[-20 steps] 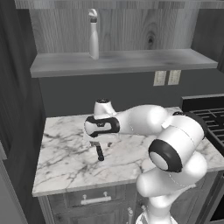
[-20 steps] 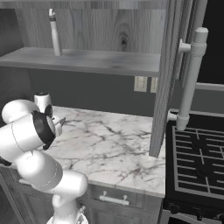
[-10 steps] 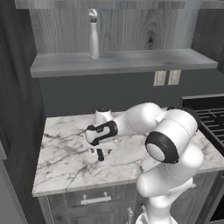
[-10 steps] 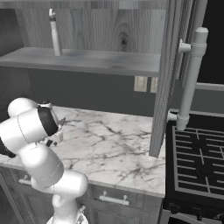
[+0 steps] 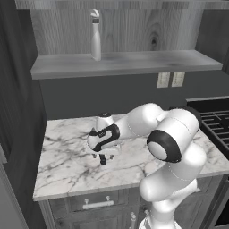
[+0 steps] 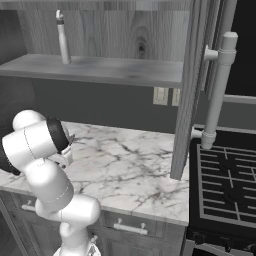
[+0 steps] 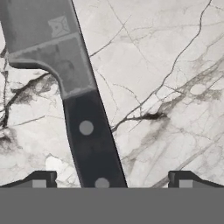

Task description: Move the cutting board and knife to the sink. Then move spray from the cabinet to the counter.

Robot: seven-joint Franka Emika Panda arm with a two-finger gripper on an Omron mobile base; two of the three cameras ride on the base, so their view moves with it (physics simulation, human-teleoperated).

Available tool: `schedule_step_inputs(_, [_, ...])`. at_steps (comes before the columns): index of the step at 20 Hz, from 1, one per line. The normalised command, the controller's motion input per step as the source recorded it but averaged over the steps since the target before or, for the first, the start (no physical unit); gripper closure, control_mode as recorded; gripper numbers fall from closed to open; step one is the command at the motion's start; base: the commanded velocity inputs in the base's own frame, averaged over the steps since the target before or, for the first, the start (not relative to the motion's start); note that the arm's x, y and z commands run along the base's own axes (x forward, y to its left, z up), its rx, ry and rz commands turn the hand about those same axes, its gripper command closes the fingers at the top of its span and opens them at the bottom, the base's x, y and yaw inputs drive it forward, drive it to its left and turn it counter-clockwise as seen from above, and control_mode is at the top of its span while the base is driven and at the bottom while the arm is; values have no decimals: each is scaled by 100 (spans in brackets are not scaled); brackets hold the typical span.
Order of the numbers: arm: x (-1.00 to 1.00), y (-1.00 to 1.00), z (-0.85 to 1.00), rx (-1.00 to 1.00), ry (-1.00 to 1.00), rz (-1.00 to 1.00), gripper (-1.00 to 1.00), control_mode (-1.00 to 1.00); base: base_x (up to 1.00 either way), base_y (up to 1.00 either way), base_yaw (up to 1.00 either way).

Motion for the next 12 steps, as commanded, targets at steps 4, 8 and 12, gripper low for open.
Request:
schedule_step_inputs(4, [0,10,-24,0,-2,0,-100,-100,0,0,0])
schedule_step_inputs(8, [0,8,-22,-1,-4,0,-100,-100,0,0,0])
schedule_step_inputs(12, [0,5,-16,-1,-1,0,-100,-100,0,0,0])
